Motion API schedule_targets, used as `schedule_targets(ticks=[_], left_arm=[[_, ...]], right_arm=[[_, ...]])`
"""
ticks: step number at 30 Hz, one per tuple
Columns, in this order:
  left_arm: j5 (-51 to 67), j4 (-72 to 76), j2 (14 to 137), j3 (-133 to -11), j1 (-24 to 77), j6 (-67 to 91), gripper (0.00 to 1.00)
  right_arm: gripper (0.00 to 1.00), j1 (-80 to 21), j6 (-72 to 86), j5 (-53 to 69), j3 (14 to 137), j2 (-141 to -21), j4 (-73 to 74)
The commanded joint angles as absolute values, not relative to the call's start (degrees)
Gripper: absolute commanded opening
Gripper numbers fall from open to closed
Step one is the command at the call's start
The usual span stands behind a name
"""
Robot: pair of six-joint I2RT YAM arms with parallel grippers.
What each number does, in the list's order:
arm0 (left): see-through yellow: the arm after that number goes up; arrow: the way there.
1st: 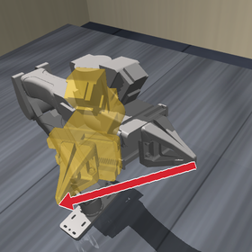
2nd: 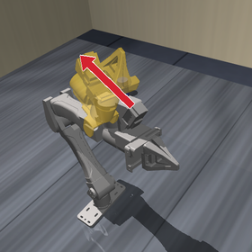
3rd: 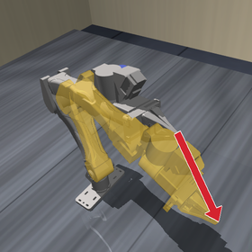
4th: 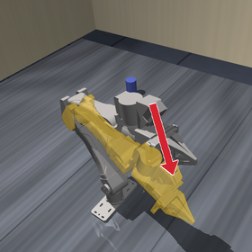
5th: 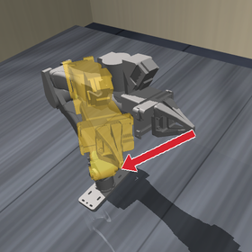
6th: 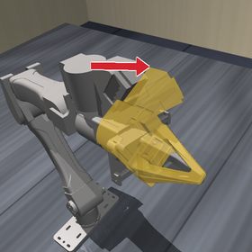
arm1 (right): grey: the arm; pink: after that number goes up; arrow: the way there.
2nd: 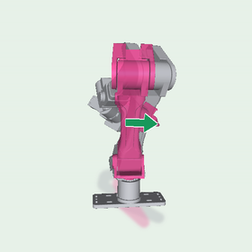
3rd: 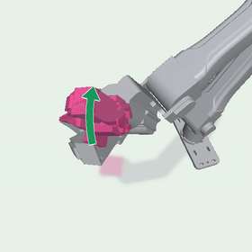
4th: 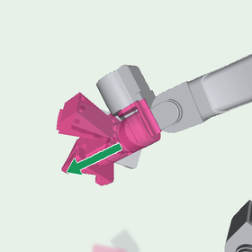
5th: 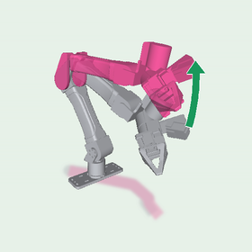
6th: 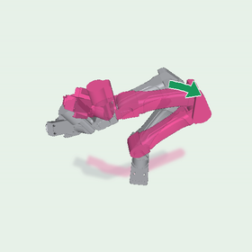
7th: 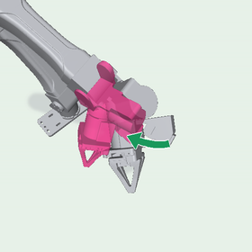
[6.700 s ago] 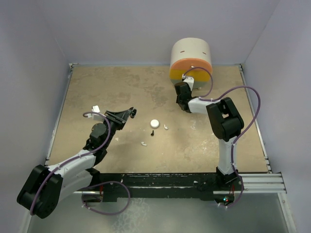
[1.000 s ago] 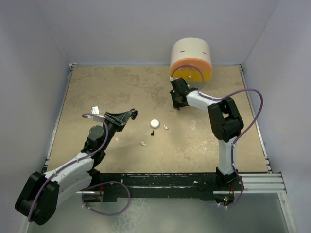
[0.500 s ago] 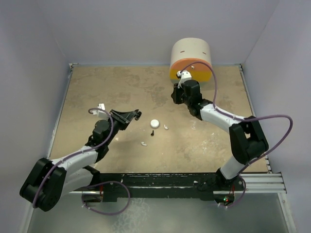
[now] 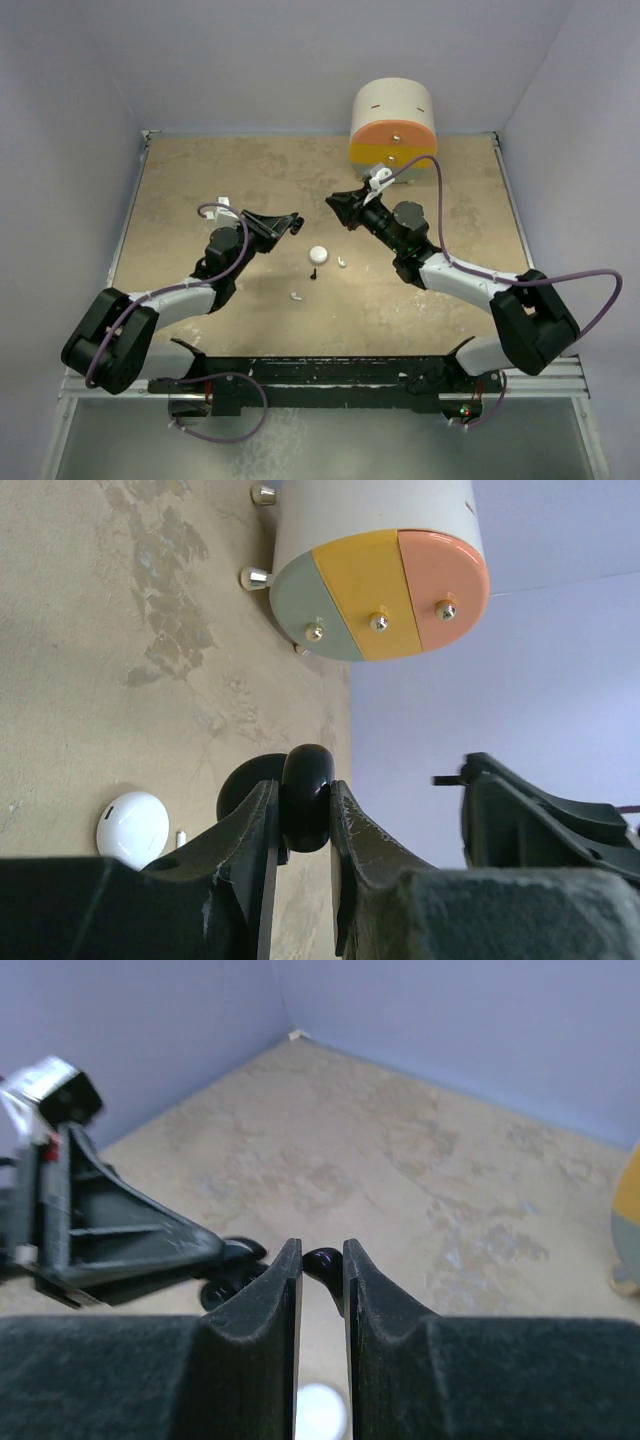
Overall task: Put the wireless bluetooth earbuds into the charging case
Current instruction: Pick up the earbud from the center of the board, then place the earbud in the charging case.
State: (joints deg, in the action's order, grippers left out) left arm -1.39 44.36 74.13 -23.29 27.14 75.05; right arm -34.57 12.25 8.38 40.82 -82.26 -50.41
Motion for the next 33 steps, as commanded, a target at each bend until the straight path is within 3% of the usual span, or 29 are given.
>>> schedule_targets(ticks=[1,33], left_arm=[[-0.2,51.1,76.6,-25.9,27.8,77.5,0.0],[-1.1,78.0,90.2,-25.8,31.3,94.4,0.0]], right_arm=[[0.0,-36.0,12.9,13.5,40.1,-79.7,-61.1],[0.0,-37.7,16.9,16.9,38.6,-87.0,-70.9]])
